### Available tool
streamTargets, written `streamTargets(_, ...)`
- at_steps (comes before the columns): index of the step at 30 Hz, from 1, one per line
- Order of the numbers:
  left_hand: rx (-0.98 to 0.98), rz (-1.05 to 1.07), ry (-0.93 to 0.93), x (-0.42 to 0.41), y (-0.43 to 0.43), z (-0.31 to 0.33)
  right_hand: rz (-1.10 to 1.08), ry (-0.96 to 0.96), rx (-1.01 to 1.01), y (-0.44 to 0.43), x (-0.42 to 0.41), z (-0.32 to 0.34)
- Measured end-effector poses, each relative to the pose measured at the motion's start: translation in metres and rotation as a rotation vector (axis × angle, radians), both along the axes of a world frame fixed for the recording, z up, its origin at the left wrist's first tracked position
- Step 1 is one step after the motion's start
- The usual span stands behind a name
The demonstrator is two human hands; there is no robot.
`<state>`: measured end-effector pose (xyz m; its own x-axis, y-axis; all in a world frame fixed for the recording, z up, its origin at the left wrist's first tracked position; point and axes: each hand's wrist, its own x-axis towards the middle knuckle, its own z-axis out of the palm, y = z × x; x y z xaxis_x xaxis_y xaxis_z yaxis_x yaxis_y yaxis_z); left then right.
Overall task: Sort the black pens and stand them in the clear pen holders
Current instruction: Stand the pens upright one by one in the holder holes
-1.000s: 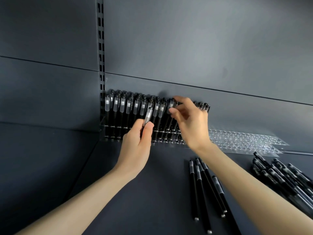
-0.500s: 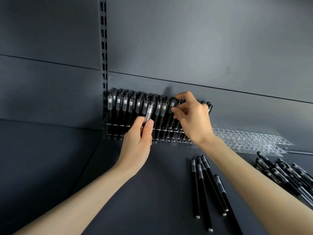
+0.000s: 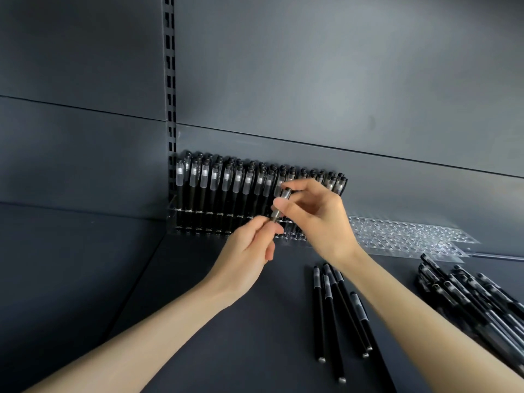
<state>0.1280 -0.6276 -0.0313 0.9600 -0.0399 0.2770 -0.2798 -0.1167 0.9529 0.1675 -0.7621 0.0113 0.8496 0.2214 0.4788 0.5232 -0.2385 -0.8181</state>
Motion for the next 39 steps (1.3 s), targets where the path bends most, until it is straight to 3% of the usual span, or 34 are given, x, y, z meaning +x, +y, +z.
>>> streamTargets(5,0.034,-0.029,-0.006,-0.003,-0.001,-0.001,-0.010,0.075,0.306,-0.010,-0.001,-0.001)
streamTargets(10,0.088,-0.074,0.005,-0.001,0.001,-0.003,0.041,0.049,0.217,-0.013,-0.003,0.000)
streamTargets(12,0.293,0.054,-0.122,0.005,0.005,-0.009,-0.053,-0.035,0.204,-0.015,0.000,0.006)
streamTargets(16,0.926,0.367,-0.457,0.017,0.024,-0.025,-0.326,-0.290,0.061,-0.020,0.010,0.018)
streamTargets(19,1.081,0.436,-0.464,0.022,0.027,-0.033,-0.376,-0.367,0.045,-0.018,0.016,0.015)
streamTargets(27,1.143,0.504,-0.453,0.027,0.027,-0.031,-0.365,-0.433,-0.003,-0.011,0.028,0.002)
streamTargets(39,1.177,0.482,-0.385,0.024,0.025,-0.031,-0.356,-0.384,-0.272,-0.008,0.035,0.002)
